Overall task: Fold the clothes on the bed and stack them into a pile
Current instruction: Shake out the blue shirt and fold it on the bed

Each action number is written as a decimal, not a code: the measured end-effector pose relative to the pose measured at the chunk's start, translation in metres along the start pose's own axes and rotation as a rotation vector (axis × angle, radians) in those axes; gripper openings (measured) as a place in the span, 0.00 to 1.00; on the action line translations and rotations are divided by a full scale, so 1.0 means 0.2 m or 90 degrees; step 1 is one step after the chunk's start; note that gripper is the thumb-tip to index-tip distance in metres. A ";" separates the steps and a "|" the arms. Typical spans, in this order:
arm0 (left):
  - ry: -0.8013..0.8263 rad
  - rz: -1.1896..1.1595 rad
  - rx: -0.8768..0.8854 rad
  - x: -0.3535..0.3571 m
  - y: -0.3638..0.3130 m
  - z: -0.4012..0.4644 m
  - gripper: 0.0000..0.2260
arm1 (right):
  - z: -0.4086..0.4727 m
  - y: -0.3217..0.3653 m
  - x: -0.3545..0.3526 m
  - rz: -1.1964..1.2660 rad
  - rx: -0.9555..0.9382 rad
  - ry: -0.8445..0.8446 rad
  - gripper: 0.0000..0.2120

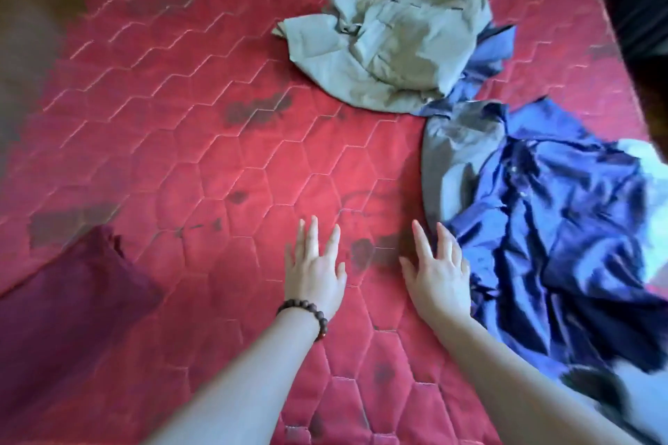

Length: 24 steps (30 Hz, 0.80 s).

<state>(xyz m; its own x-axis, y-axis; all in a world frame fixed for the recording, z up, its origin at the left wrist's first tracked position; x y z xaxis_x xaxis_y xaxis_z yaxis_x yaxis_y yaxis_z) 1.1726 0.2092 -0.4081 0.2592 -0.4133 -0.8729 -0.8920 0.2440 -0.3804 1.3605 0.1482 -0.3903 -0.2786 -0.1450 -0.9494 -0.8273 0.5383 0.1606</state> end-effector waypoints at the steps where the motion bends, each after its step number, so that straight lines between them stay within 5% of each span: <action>1: 0.014 0.007 0.034 0.05 -0.13 0.03 0.29 | 0.01 -0.14 -0.03 -0.014 0.020 -0.016 0.32; 8: 0.154 -0.022 0.196 0.45 -0.77 0.19 0.38 | 0.05 -0.77 0.08 -0.025 0.085 0.129 0.44; 11: 0.247 -0.164 0.142 0.58 -0.89 0.23 0.38 | 0.07 -0.81 0.18 -0.034 0.060 0.162 0.36; 16: 0.134 -0.242 0.084 0.57 -0.92 0.27 0.16 | 0.14 -0.80 0.19 0.114 0.098 0.124 0.01; 19: 0.096 -0.258 0.088 0.48 -0.89 0.28 0.06 | 0.13 -0.79 0.14 0.219 0.103 0.109 0.04; 24: 0.078 -0.216 0.133 0.19 -0.91 0.29 0.11 | 0.09 -0.69 -0.08 0.302 0.051 0.064 0.06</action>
<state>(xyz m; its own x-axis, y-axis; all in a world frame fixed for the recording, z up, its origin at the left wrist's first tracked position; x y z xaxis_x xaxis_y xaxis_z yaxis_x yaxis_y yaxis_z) 1.3661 0.2005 -0.3900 0.4683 -0.5998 -0.6488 -0.6661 0.2429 -0.7053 1.4873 0.0909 -0.4017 -0.6646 0.0543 -0.7453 -0.5586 0.6264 0.5437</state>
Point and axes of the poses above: each hand's wrist, its own z-axis towards the middle knuckle, its own x-axis out of the palm, y = z × x, the point moved 5 cm from there along z, towards the middle knuckle, and after that the axes turned 3 degrees about x, right-handed, at the moved point
